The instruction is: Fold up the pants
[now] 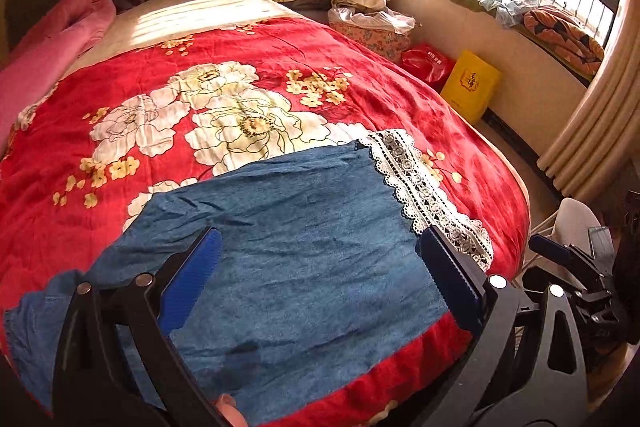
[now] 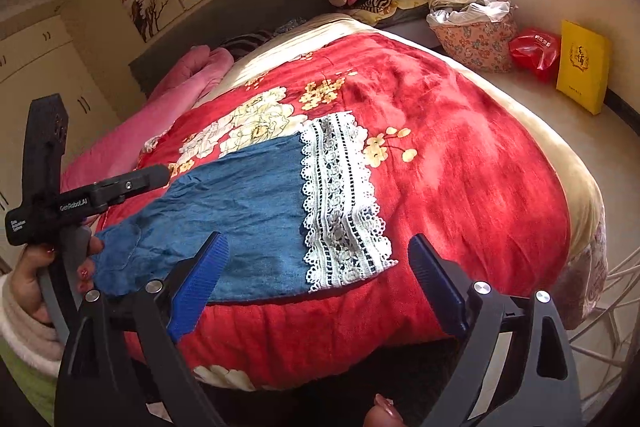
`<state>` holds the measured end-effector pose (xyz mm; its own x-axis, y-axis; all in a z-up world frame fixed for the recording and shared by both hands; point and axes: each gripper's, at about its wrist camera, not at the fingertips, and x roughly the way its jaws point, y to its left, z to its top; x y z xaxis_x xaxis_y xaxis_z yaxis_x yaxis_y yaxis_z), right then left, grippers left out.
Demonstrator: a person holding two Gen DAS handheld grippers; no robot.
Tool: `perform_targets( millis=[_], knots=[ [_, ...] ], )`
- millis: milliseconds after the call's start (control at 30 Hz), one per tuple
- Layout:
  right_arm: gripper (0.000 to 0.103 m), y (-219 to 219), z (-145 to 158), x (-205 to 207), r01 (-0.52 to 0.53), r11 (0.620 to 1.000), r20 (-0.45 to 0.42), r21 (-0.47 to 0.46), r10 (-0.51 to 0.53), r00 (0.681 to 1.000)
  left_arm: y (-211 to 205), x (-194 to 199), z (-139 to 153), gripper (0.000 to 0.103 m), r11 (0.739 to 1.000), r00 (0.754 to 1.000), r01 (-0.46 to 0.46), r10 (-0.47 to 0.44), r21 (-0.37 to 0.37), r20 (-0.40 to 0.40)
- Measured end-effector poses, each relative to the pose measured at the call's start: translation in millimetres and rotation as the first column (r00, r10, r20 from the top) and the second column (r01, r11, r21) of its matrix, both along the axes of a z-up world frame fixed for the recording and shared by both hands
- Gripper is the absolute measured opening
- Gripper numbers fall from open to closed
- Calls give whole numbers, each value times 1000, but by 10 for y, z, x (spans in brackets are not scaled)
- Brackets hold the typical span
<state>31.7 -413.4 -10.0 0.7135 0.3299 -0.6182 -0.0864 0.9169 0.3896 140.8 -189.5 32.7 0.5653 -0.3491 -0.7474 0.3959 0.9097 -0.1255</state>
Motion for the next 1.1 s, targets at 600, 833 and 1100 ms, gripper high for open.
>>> perform_targets(
  millis=[600,833,1100],
  knots=[
    [79,108,-458,338,-17,997,-108,71,24,994,-902,958,-422,93,958,961,267,-256,106,-104],
    [62,79,-530,358,-24,992,-101,125,37,994,-1007,1246,-639,93,953,944,296,-280,71,-173],
    [52,41,-647,439,3,984,-120,175,19,993,-1180,1236,-748,73,917,901,397,-385,26,-199]
  ],
)
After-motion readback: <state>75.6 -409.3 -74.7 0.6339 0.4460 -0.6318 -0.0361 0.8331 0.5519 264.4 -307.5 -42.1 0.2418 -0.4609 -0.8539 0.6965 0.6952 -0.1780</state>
